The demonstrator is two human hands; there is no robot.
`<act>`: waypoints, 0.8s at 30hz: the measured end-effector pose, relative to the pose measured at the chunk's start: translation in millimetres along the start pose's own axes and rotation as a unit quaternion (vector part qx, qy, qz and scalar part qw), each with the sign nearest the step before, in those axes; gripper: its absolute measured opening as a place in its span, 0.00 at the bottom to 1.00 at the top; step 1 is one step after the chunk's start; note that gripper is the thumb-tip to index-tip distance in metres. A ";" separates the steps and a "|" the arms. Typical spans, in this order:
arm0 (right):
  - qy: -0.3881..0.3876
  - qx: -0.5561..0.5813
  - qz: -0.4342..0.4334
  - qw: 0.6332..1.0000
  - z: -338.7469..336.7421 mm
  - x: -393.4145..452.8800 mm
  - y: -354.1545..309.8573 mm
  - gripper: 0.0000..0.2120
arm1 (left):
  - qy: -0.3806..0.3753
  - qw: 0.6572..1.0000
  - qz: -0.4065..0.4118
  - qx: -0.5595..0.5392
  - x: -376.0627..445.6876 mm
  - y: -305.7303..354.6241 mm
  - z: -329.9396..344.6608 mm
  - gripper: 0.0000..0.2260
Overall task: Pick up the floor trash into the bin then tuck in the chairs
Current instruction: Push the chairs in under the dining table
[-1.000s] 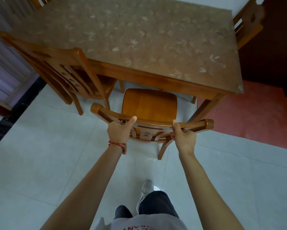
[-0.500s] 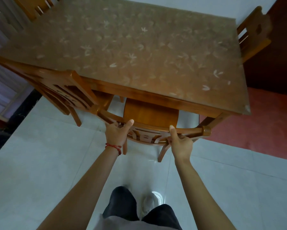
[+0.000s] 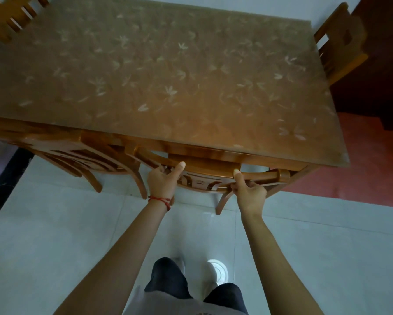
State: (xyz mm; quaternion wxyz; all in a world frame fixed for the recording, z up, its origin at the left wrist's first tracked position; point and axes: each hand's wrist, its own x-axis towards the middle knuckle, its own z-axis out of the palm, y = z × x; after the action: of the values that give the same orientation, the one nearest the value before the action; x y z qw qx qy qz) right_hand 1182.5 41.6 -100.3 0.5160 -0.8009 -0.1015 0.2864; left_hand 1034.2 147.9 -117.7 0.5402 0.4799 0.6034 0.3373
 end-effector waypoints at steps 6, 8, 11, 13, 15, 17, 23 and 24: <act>0.018 0.008 0.019 1.000 3.4 30.5 -6.7 0.12 | -0.005 1.000 -0.008 0.000 15.9 8.3 22.2 0.22; 0.019 0.003 0.021 1.000 3.1 37.1 -7.4 0.12 | 0.002 1.000 -0.005 0.006 18.8 7.8 26.5 0.23; 0.021 0.000 0.012 1.000 3.2 37.7 -8.5 0.12 | 0.008 1.000 -0.004 0.008 20.4 5.8 27.4 0.26; 0.027 0.003 0.009 1.000 3.1 37.0 -8.0 0.12 | 0.006 1.000 0.001 0.013 18.9 6.2 26.7 0.29; 0.030 0.000 0.011 0.999 3.5 37.3 -8.8 0.12 | 0.005 1.000 0.005 0.016 18.0 7.5 26.5 0.30; 0.030 -0.002 0.016 0.999 3.9 37.4 -8.5 0.12 | 0.005 1.000 0.006 0.019 17.5 8.7 25.9 0.30; 0.019 -0.001 0.027 0.999 3.5 34.9 -7.2 0.13 | 0.008 0.999 -0.009 0.032 14.0 11.5 26.6 0.22; 0.017 0.000 0.028 0.999 3.2 33.6 -7.2 0.14 | 0.006 0.999 -0.008 0.039 11.6 13.9 26.0 0.22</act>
State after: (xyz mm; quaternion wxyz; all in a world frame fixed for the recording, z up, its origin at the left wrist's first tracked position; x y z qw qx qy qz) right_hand 1209.1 62.6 -106.8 0.5091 -0.8083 -0.0706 0.2871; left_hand 1063.1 160.3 -113.6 0.5200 0.4940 0.6230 0.3122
